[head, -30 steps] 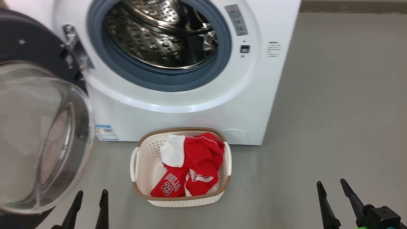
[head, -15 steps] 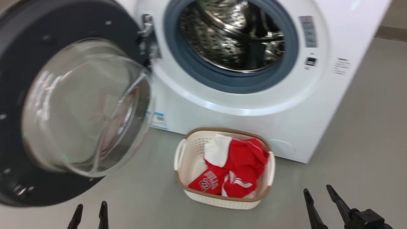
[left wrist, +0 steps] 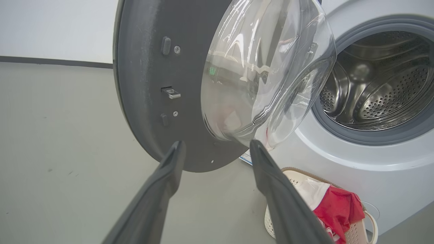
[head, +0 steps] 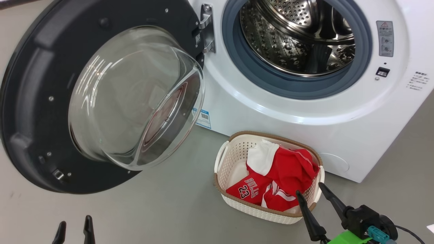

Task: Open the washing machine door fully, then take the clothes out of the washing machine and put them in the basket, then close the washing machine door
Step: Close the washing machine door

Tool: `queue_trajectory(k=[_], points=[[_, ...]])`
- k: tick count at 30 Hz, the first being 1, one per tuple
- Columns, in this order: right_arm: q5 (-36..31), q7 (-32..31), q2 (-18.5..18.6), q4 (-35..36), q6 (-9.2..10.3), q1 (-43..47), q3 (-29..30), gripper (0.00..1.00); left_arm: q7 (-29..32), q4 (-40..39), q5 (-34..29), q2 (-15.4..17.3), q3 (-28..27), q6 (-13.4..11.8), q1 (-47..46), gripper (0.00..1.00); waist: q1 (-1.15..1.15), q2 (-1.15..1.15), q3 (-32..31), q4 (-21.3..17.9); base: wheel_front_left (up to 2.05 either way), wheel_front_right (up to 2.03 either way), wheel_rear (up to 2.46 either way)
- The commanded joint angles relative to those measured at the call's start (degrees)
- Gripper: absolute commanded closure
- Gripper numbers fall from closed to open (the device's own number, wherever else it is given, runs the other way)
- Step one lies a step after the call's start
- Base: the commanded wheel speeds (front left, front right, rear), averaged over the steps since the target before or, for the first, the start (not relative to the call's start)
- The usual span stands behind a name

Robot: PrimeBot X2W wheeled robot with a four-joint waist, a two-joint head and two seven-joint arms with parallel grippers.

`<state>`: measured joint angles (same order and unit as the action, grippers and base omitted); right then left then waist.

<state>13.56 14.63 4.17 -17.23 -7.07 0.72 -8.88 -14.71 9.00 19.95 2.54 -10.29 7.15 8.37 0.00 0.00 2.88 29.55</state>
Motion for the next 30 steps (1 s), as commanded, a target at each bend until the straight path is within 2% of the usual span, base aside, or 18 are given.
queue_trajectory(k=[1, 9, 10, 11, 13, 16, 19, 23, 24, 25, 30], points=[[0.32, 0.37, 0.65, 0.92, -0.42, -2.31, -1.73, 0.00, -0.29, -1.76, 0.59, 0.35, -2.11, -0.14, -0.81, 0.00, 0.00, 0.00, 0.29, 0.26, 0.00, 0.00, 0.00], [0.72, 0.37, 0.54, 0.58, -0.42, -2.51, -1.96, 0.00, -0.29, -1.78, 1.50, 0.34, -1.70, -0.32, -1.15, 0.00, 0.00, 0.00, 0.10, 0.11, 0.00, 0.00, 0.00], [0.75, 0.37, 0.51, 0.65, -0.42, -2.35, -1.84, 0.00, -0.29, -1.96, 1.73, 0.34, -1.75, -0.30, -1.40, 0.24, 0.00, 0.00, 0.02, 0.07, 0.00, 0.00, 0.00], [0.76, 0.37, 0.47, 0.74, -0.42, -2.14, -1.71, 0.00, -0.29, -2.47, 2.33, 0.34, -2.07, -0.27, -1.84, 0.62, 0.00, 0.00, -0.03, 0.04, 0.00, 0.00, 0.00], [0.73, 0.37, 0.37, 0.89, -0.42, -1.71, -1.42, 0.00, -0.29, -4.18, 3.20, 0.34, -2.92, -0.15, -2.88, 1.00, 0.00, 0.00, -0.04, -0.01, 0.00, 0.00, 0.00], [0.61, 0.37, 0.13, 1.09, -0.42, -1.19, -0.80, 0.00, -0.29, -9.51, 3.32, 0.34, -5.64, 0.07, -5.54, 1.00, 0.00, 0.00, 0.13, -0.03, 0.00, 0.00, 0.00], [0.45, 0.37, -0.16, 1.25, -0.42, -0.90, -0.29, 0.00, -0.29, -15.55, 0.85, 0.84, -9.04, 0.27, -9.41, 1.00, 0.00, 0.00, 0.41, -0.05, 0.00, 0.00, 0.00], [0.12, 0.37, -0.50, 1.59, -0.42, -0.65, 0.37, 0.00, -0.29, -20.66, 1.34, 7.06, -11.25, 0.31, -16.09, 1.00, 0.00, 0.00, 1.11, -0.03, 0.00, 0.00, 0.00], [0.12, 0.37, -0.50, 1.59, -0.42, -0.65, 0.37, 0.00, -0.29, -20.66, 1.34, 7.06, -11.25, 0.31, -16.09, 1.00, 0.00, 0.00, 1.11, -0.03, 0.00, 0.00, 0.00], [0.03, 0.37, -0.57, 1.67, -0.42, -0.65, 0.65, 0.00, -0.29, -20.70, 2.47, 8.76, -12.10, 0.32, -18.14, 1.00, 0.00, 0.00, 1.35, 0.02, 0.00, 0.00, 0.00], [-0.46, 0.37, -0.82, 1.90, -0.42, -0.25, 1.63, 0.00, -0.29, -14.97, 9.59, 18.85, -15.24, 0.33, -29.03, 1.00, 0.00, 0.00, 1.84, 0.00, 0.00, 0.00, 0.00]])
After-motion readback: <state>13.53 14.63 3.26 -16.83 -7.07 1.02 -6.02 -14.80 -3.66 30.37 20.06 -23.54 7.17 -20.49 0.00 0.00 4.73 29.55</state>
